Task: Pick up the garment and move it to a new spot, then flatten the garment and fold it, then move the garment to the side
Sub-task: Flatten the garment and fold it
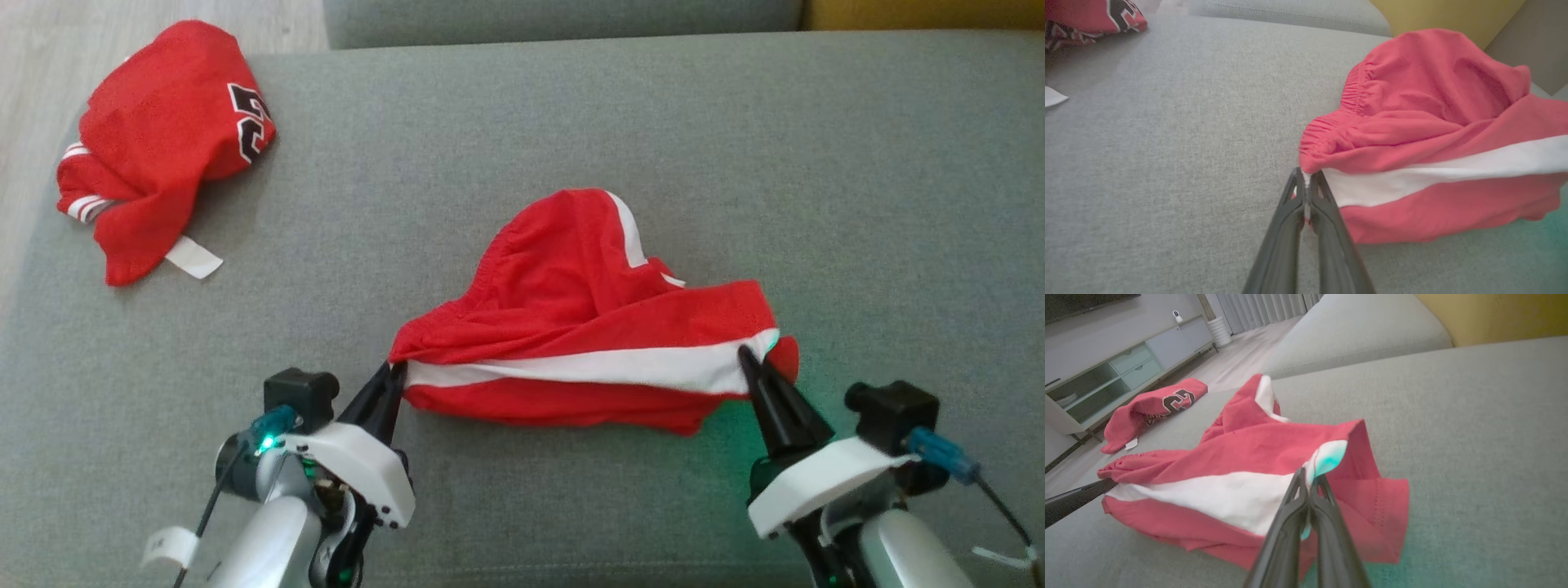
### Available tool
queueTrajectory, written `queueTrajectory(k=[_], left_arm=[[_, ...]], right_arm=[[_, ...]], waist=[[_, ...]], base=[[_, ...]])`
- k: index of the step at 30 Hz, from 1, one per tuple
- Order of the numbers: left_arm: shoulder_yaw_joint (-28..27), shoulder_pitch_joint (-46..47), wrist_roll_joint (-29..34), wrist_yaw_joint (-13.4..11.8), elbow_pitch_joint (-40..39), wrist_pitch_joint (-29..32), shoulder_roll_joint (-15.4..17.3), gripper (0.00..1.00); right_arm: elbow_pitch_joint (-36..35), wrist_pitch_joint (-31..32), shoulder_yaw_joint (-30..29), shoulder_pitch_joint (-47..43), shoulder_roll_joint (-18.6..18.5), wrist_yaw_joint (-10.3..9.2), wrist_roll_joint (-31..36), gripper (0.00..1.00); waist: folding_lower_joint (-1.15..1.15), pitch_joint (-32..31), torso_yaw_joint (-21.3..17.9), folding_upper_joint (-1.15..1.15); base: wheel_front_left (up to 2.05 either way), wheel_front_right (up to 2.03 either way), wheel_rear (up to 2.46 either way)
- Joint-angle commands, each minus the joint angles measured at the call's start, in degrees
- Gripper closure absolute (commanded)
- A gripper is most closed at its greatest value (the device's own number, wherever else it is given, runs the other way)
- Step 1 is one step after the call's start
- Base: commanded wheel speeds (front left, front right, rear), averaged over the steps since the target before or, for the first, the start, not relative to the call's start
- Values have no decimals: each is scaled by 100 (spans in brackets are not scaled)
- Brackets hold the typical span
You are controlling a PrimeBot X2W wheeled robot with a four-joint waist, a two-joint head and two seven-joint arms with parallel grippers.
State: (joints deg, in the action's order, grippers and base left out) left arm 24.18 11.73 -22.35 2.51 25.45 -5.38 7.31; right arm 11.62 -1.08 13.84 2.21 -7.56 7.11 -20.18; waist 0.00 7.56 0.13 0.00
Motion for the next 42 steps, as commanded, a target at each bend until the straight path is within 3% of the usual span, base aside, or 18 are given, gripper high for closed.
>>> queueTrajectory(k=[1,8,14,23,26,30,33,42], left_arm=[[-166,137,-26,-41,-232,-98,110,100],[-188,168,-12,-111,-761,-293,123,100],[-230,297,59,-234,-1754,-217,222,100],[-460,672,185,-448,-3852,349,583,100],[-553,912,164,-449,-4226,666,720,100],[-675,1340,-24,-377,-4023,1038,803,100],[-704,1794,-86,-249,-3504,1253,890,100],[-700,4204,180,82,-1614,1254,905,100]], right_arm=[[-250,-115,95,292,-61,37,-4,100],[-761,-599,-27,412,-45,37,174,100],[-1378,-914,-222,605,-20,37,427,100],[-2604,-936,-469,833,-13,37,704,100],[-2836,-756,-519,880,-48,37,775,100],[-2709,-519,-506,1134,-67,37,780,100],[-2233,-435,-399,1566,-130,37,783,100],[66,-1104,-375,4183,127,37,868,100]], waist=[[0,-34,3,0],[0,-339,16,0],[0,-693,15,0],[0,-964,16,0],[0,-945,15,0],[0,-795,-25,0],[0,-533,-95,0],[0,577,-409,0]], base=[[0,0,0],[0,0,0],[0,0,0],[0,0,0],[0,0,0],[0,0,0],[0,0,0],[0,0,0]])
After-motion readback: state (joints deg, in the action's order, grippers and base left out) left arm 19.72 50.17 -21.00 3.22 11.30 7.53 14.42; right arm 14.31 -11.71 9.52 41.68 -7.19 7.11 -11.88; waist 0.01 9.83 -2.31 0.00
